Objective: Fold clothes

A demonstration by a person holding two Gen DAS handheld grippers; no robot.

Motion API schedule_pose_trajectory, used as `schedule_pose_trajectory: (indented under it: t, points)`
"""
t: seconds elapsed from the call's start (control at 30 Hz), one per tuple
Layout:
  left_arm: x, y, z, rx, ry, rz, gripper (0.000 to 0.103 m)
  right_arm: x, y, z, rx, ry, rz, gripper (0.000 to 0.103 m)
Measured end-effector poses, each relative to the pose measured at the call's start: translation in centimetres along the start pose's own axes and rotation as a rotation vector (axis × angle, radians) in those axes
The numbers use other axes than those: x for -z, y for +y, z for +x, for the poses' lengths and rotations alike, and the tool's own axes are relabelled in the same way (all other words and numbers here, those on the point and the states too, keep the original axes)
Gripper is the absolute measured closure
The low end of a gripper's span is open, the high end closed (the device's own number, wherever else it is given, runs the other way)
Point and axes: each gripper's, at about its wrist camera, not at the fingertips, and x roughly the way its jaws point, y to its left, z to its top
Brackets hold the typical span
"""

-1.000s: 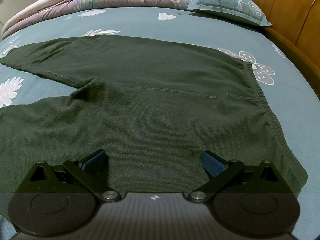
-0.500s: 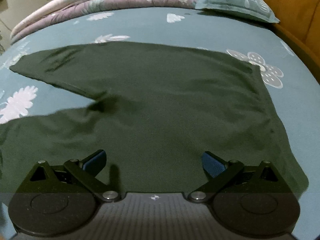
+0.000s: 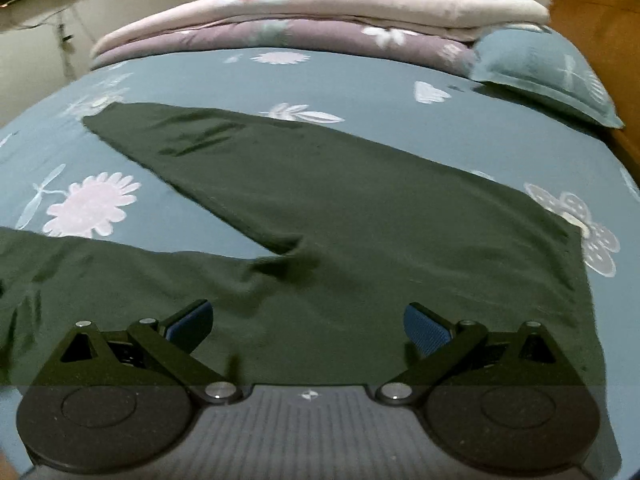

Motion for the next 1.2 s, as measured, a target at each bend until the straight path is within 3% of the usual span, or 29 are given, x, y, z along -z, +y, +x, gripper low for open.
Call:
schedule_pose_trajectory:
  t: [0.1,0.27,0.5,0.6,0.83,1.2]
  points:
    - [-0.1,1.3,1.6,-0.018,0.012,-0.073,0.013,0.1,0.1,0.9,-0.04,0.018,-0.009,0.0]
    - [0.1,1.7,0.6,-0.038,-0.02,-0.136,0.012,1.0,-0.5,2.0,-0.045,0.072,-0.036,0.0]
    - [0.4,1.0,1.8,-0.058,-0.001,-0.065,0.008,1.3,-0.2,2.6,-0.019,0.092,-0.034,0.0]
    - [0.7,0.5,0.8,-0.078,-0.029,-0.041,0.008,1.4,0.0,2.8,-0.009,0.1,-0.03,0.0]
    - [1.5,1.9,-1.6,-0.098,-0.097,-0.116,0.008,1.0,0.5,3.3,0.009,0.133,-0.049,0.0]
    - [3.4,1.1,-1.5,-0.024,-0.144,-0.035,0.008,0.8,2.4,2.2,0.047,0.187,-0.045,0.0]
